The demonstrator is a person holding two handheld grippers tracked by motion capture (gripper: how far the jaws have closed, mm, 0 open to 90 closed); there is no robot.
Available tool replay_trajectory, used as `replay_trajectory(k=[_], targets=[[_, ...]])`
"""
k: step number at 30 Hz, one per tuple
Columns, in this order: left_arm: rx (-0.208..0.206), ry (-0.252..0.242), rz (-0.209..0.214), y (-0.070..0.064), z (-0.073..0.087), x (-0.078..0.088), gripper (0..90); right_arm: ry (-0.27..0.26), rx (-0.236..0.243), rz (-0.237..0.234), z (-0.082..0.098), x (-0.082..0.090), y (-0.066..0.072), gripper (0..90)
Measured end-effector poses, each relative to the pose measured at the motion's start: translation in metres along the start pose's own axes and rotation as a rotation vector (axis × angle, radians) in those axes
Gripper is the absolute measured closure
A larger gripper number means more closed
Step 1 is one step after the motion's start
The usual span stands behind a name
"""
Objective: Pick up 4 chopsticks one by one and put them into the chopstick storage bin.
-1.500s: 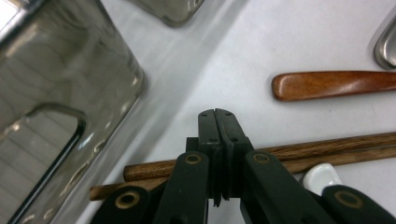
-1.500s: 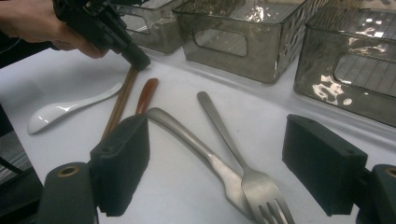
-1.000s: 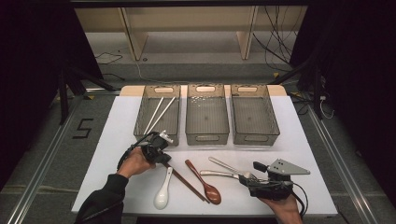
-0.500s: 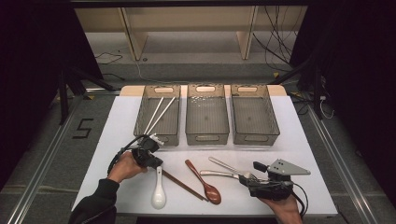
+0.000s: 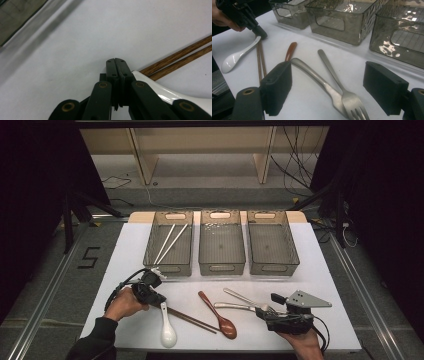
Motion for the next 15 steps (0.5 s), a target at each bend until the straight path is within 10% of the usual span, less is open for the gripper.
replay_trajectory(k=[15], targets=[[-0.104,-0.035,-0.026,-0.007,-0.011,0.016,80.9,0.005,0.0,-0.003,0.0,-0.002,0.001,23.9]])
Point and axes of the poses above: each handheld gripper's, and its own axes: x roughly backward along the jaws, z roughly out of its underside, y roughly to its left, the point moved 5 cm from there along -x, roughly forward along the jaws, and after that the axes turned 3 degrees about y, right-handed, at the moved point
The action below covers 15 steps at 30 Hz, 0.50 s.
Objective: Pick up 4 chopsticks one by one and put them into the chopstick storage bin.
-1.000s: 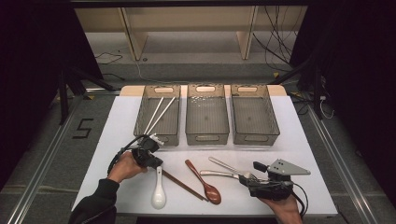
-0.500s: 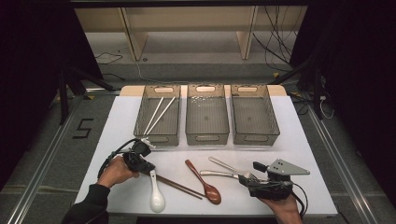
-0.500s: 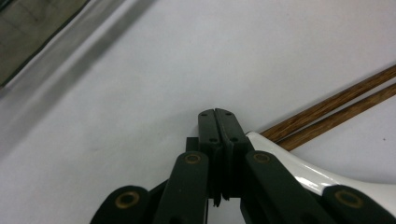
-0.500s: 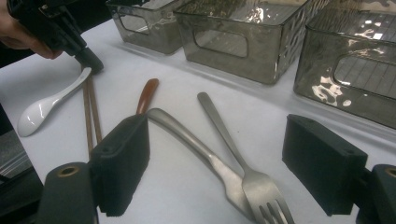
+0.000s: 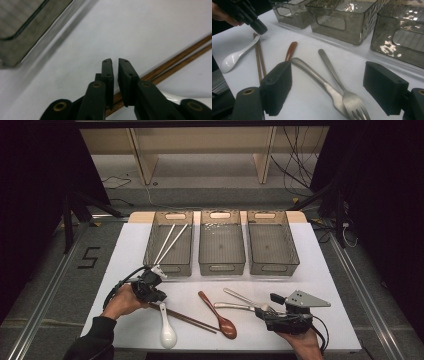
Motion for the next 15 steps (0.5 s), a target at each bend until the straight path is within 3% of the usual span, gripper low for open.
replay_trajectory(k=[5,10,13,15], targets=[[-0.105,0.031,0.029,-0.016,-0.012,0.008,62.2,0.001,0.002,-0.001,0.0,-0.001,0.0,23.9],[-0.191,0.094,0.006,-0.029,-0.018,0.001,45.0,0.0,0.0,-0.001,0.0,0.0,0.0,23.9],[-0.271,0.13,-0.006,-0.034,-0.02,-0.004,43.1,0.0,-0.001,-0.001,0.0,0.0,0.0,23.9],[-0.294,0.146,-0.006,-0.037,-0.022,-0.007,42.0,-0.001,-0.001,-0.002,0.0,0.0,0.0,24.0]])
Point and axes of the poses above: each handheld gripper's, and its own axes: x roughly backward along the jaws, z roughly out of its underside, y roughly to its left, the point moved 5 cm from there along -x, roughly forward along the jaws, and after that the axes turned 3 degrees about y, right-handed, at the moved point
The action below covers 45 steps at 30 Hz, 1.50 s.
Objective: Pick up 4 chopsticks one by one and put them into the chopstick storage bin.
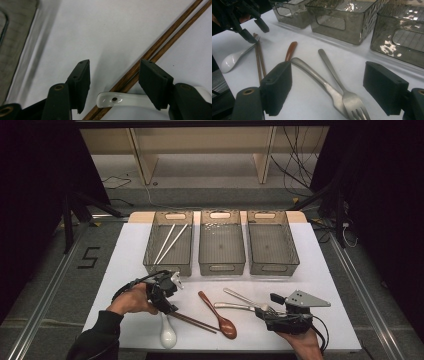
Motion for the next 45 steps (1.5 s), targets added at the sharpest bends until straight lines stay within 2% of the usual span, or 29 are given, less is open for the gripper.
replay_trajectory(k=[8,15,20,24,30,36,39,41,44,45], targets=[[-0.087,0.052,0.019,-0.006,-0.006,-0.009,39.4,0.0,-0.001,0.0,0.0,0.0,0.0,23.9],[-0.116,0.063,0.022,-0.008,-0.009,-0.014,39.6,0.0,0.0,-0.001,0.0,0.0,0.0,23.9],[-0.148,0.093,0.027,-0.007,-0.01,-0.018,39.0,0.0,-0.001,-0.002,0.0,0.0,0.0,23.9],[-0.151,0.088,0.026,-0.008,-0.012,-0.018,38.6,0.001,-0.001,-0.002,0.0,0.0,0.0,23.9],[-0.173,0.107,0.02,-0.009,-0.013,-0.018,38.4,0.002,-0.002,-0.002,0.0,0.0,0.0,23.9],[-0.213,0.125,0.047,-0.012,-0.014,-0.019,39.8,0.001,-0.002,-0.002,0.0,0.0,0.0,23.9],[-0.203,0.114,0.053,-0.01,-0.016,-0.019,40.8,0.002,-0.001,-0.003,0.0,0.0,0.0,23.9],[-0.201,0.11,0.033,-0.008,-0.019,-0.019,43.6,0.001,-0.004,-0.004,0.0,0.0,0.0,23.9],[-0.219,0.126,0.04,-0.008,-0.021,-0.019,43.9,0.0,-0.005,-0.006,0.0,0.0,0.0,23.9],[-0.212,0.117,0.042,-0.009,-0.022,-0.02,43.9,0.0,-0.004,-0.005,0.0,0.0,0.0,23.9]])
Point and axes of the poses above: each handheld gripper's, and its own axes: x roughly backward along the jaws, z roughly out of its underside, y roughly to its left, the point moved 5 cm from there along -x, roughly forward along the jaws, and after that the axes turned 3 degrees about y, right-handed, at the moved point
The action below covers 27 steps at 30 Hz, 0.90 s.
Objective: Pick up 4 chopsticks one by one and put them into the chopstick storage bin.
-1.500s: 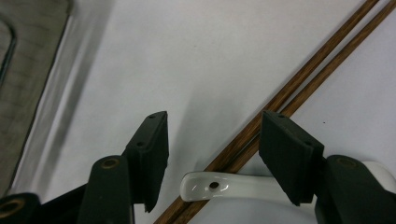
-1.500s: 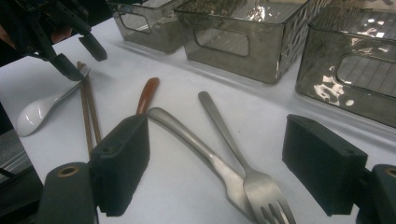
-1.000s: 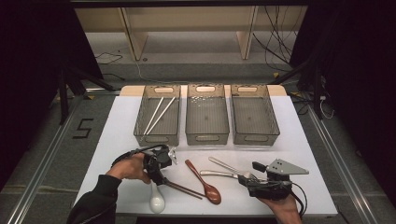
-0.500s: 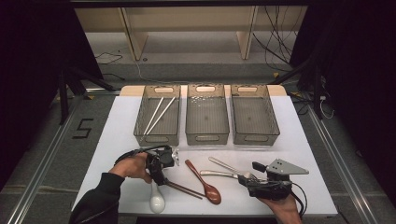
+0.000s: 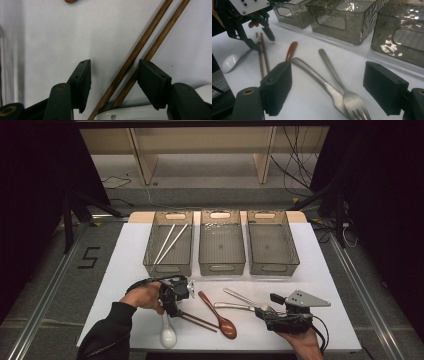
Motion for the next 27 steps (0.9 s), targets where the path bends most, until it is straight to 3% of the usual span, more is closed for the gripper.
replay_trajectory(k=[4,6,9,15,17,21,27], targets=[[-0.014,-0.005,0.003,0.0002,-0.0012,0.0007,46.8,0.0,-0.001,0.0,0.0001,0.0,-0.0001,23.9],[-0.025,0.014,-0.025,0.003,-0.0009,0.0003,50.7,0.002,-0.001,0.0,0.0002,0.0,-0.0002,23.9],[-0.02,0.009,-0.003,0.0047,-0.0013,-0.0003,50.3,0.001,-0.001,0.0,0.0001,0.0,-0.0001,23.9],[-0.057,0.026,0.033,-0.0002,-0.0025,-0.0018,53.6,0.001,-0.003,0.0,0.0002,-0.0003,-0.0006,23.9],[-0.08,0.059,0.017,-0.001,-0.0026,-0.0066,53.7,0.001,-0.004,0.0,0.0002,0.0,-0.0002,23.9],[-0.098,0.06,0.013,-0.0016,-0.0028,-0.0057,54.3,-0.001,-0.005,0.001,0.0,0.0002,-0.0004,23.9],[-0.129,0.067,0.024,-0.0042,-0.0039,-0.0048,66.7,0.001,-0.003,0.0,0.0002,-0.0002,-0.0003,23.9]])
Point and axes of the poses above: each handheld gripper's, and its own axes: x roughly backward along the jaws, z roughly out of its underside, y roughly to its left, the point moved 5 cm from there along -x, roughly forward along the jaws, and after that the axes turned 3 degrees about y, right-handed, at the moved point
